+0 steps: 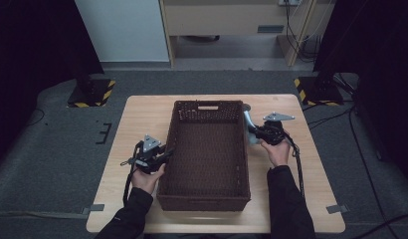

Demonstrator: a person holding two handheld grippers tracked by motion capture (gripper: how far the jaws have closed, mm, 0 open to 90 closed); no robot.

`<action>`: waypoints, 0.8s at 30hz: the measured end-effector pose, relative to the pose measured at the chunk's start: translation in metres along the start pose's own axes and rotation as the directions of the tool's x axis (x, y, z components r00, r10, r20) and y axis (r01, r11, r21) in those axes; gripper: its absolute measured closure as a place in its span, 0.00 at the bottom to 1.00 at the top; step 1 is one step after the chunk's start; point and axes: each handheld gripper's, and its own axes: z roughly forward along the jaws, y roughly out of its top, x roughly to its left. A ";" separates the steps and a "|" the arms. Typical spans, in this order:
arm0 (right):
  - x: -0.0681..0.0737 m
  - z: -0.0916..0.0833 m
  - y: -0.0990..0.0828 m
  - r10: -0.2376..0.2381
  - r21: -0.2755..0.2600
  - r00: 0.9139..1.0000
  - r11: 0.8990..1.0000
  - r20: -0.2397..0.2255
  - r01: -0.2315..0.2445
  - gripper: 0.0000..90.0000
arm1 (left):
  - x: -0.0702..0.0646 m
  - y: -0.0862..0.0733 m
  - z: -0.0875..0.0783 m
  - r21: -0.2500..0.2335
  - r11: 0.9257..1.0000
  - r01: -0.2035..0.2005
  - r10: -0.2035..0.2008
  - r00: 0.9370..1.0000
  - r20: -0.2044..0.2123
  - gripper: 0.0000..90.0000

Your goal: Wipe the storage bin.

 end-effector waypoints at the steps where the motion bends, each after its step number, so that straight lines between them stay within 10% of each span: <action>1: 0.002 -0.005 0.004 0.003 -0.028 1.000 1.000 -0.012 -0.003 0.93 | 0.001 0.000 0.000 0.001 1.000 -0.002 0.002 1.000 0.000 0.76; 6: 0.011 -0.010 0.010 -0.043 -0.042 0.998 0.998 -0.043 0.041 0.93 | 0.001 0.000 0.000 -0.004 1.000 0.002 -0.002 1.000 0.006 0.75; 17: 0.006 0.021 -0.033 0.000 0.167 1.000 0.986 0.002 0.000 0.93 | 0.000 0.000 -0.011 -0.035 0.999 -0.006 0.006 1.000 0.002 0.54; 24: 0.013 -0.016 0.005 -0.022 -0.009 0.999 1.000 -0.031 0.022 0.93 | -0.007 -0.007 -0.017 -0.015 0.998 -0.053 0.053 0.999 -0.007 0.57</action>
